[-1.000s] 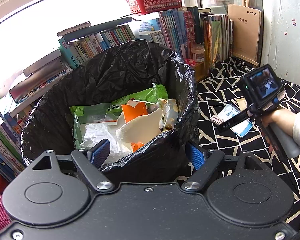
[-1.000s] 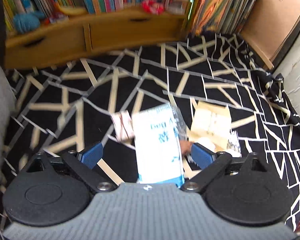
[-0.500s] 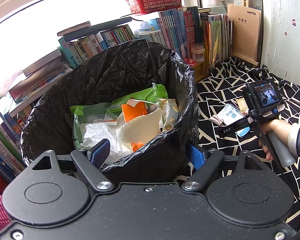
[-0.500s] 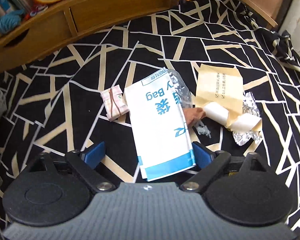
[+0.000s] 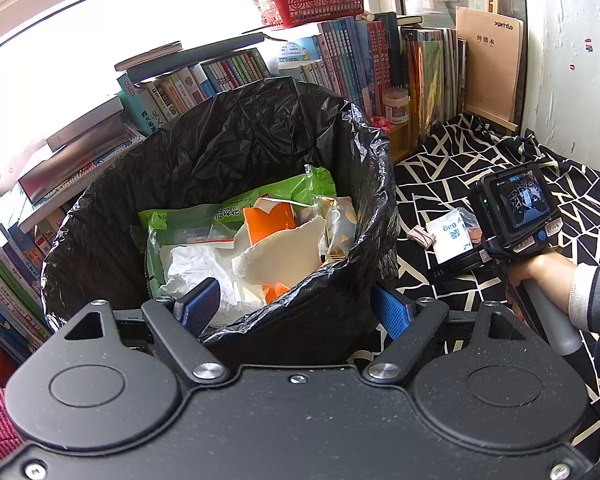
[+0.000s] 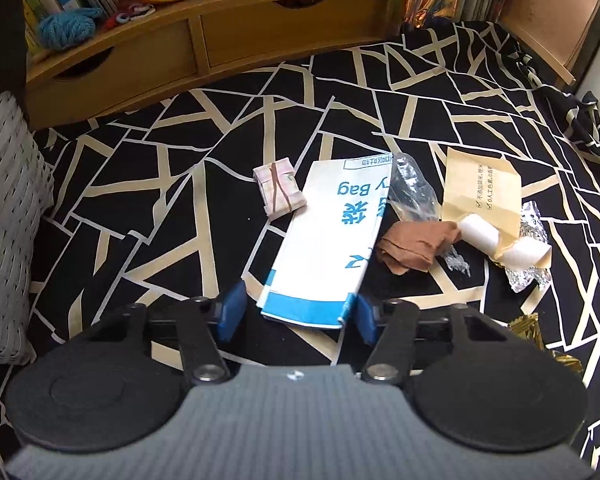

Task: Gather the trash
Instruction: 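Close the right gripper on the white printed packet and lift it, then carry the white printed packet up over the black bin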

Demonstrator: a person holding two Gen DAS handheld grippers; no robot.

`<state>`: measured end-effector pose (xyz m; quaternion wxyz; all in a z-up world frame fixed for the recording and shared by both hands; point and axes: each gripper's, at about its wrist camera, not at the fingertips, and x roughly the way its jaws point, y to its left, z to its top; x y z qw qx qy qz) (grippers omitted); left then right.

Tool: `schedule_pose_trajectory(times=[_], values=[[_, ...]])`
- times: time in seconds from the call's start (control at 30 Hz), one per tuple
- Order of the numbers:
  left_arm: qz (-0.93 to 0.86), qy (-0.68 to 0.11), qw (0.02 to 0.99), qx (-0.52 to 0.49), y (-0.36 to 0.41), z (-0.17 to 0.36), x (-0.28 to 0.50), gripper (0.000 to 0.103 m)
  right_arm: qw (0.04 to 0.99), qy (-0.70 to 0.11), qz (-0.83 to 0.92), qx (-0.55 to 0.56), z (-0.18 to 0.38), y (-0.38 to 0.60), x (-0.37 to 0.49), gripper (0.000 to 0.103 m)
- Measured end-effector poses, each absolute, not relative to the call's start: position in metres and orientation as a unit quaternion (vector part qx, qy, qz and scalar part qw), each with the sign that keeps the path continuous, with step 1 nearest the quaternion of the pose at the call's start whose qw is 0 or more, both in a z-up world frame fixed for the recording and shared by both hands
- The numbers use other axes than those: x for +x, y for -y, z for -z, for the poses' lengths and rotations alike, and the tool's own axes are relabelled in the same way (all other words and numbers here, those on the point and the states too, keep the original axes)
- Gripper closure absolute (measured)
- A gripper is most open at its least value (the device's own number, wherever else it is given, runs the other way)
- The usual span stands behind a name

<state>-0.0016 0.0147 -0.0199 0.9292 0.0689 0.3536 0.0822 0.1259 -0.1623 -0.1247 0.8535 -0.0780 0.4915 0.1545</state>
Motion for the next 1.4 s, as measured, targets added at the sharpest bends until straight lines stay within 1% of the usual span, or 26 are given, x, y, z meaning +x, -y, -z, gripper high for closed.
schedule_pose_trajectory(times=[0.03,0.1,0.13,0.2,0.3,0.4,0.57,0.67,0.7,0.77,0.83,0.97,1.03,1.23,1.4], values=[[-0.082,-0.354,0.929,0.069,-0.015,0.020,-0.002,0.023,0.854,-0.492,-0.152,-0.075,0.124,0.163,0.126,0.037],[-0.082,-0.354,0.929,0.069,-0.015,0.020,-0.002,0.023,0.859,-0.486,-0.140,-0.078,0.124,0.164,0.128,0.033],[-0.082,-0.354,0.929,0.069,-0.015,0.020,-0.001,0.023,0.862,-0.482,-0.134,-0.086,0.125,0.165,0.130,0.027],[-0.082,-0.354,0.929,0.070,-0.015,0.020,-0.002,0.023,0.867,-0.471,-0.129,-0.100,0.126,0.165,0.133,0.023],[-0.083,-0.354,0.929,0.070,-0.015,0.020,-0.002,0.023,0.874,-0.460,-0.128,-0.094,0.127,0.167,0.135,0.020],[-0.082,-0.354,0.929,0.070,-0.015,0.020,-0.002,0.023,0.878,-0.450,-0.122,-0.108,0.130,0.164,0.135,0.020],[-0.083,-0.354,0.929,0.070,-0.014,0.020,-0.002,0.023,0.885,-0.438,-0.118,-0.106,0.132,0.162,0.130,0.023],[-0.082,-0.354,0.929,0.070,-0.015,0.020,-0.001,0.023,0.882,-0.442,-0.125,-0.103,0.130,0.159,0.129,0.033],[-0.083,-0.354,0.929,0.070,-0.015,0.020,-0.001,0.023,0.883,-0.441,-0.124,-0.106,0.129,0.157,0.128,0.041],[-0.083,-0.354,0.929,0.070,-0.015,0.020,-0.001,0.023,0.882,-0.441,-0.124,-0.108,0.126,0.154,0.127,0.044],[-0.082,-0.354,0.929,0.069,-0.015,0.020,-0.001,0.023,0.884,-0.441,-0.123,-0.099,0.121,0.153,0.128,0.051],[-0.082,-0.354,0.929,0.069,-0.015,0.020,-0.001,0.023,0.888,-0.437,-0.125,-0.073,0.108,0.155,0.131,0.059],[-0.082,-0.354,0.929,0.070,-0.015,0.020,-0.001,0.023,0.890,-0.434,-0.127,-0.063,0.101,0.155,0.131,0.065],[-0.082,-0.354,0.929,0.069,-0.015,0.020,-0.001,0.023,0.893,-0.427,-0.134,-0.049,0.088,0.153,0.131,0.070],[-0.082,-0.354,0.929,0.069,-0.015,0.020,-0.001,0.023,0.900,-0.414,-0.132,-0.015,0.072,0.161,0.132,0.074]])
